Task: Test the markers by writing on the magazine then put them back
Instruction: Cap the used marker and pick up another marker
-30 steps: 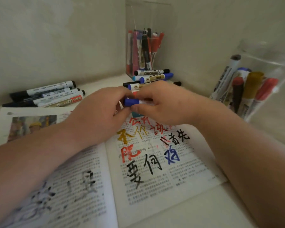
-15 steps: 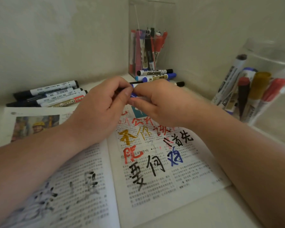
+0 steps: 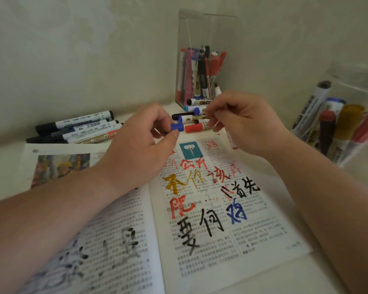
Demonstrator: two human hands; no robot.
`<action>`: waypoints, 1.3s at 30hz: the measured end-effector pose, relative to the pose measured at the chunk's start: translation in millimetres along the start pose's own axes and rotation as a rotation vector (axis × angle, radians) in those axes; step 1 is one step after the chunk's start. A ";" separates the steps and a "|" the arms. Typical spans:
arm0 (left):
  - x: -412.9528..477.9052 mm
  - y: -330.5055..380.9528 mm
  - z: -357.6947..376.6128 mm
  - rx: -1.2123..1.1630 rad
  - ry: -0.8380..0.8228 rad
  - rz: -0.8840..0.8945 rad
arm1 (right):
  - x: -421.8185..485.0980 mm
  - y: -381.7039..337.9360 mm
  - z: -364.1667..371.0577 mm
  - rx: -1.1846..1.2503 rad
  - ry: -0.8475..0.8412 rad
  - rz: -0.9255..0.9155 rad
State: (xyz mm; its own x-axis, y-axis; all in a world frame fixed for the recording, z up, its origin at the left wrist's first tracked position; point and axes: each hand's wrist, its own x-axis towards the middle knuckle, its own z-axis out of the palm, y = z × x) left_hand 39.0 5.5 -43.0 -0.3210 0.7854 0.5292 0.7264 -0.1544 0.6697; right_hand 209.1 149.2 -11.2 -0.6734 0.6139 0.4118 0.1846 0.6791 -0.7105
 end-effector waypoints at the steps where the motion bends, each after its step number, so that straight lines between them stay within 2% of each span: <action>1: -0.2 0.2 0.4 0.039 -0.026 0.021 | 0.0 0.0 -0.7 0.060 0.035 0.011; 6: -0.5 3.2 -0.2 0.111 -0.092 0.090 | 0.6 -2.0 -3.1 0.360 0.090 0.064; 9: -0.7 3.3 0.5 0.136 -0.109 0.125 | 0.3 -1.5 0.8 0.259 0.069 0.034; 12: -1.3 2.1 1.2 0.132 -0.132 0.117 | 0.9 -2.1 6.3 0.286 0.068 0.138; 16: -3.1 3.8 0.6 0.092 -0.153 0.130 | 1.3 -4.2 10.8 0.499 0.003 0.295; 23: -2.0 5.2 0.8 0.191 -0.332 0.211 | 0.4 -3.8 11.6 0.465 0.017 0.321; 26: -1.6 2.9 1.5 0.238 -0.403 0.228 | -1.9 -8.6 7.9 0.363 0.010 0.325; 29: -2.9 2.5 0.4 0.258 -0.420 0.252 | -0.6 -20.5 -1.9 0.223 -0.066 0.365; 33: -6.4 5.0 0.8 0.278 -0.448 0.267 | -16.3 -34.2 -23.6 0.199 -0.171 0.360; 39: -9.3 9.5 4.0 0.250 -0.409 0.374 | -69.4 -14.9 -37.8 0.280 -0.140 0.350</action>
State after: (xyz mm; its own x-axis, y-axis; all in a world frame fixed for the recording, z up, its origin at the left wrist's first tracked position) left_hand 51.2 -0.9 -43.7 0.2069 0.8793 0.4289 0.8817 -0.3576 0.3078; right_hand 280.1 111.7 -7.6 -0.6989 0.7133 0.0529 0.2306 0.2948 -0.9273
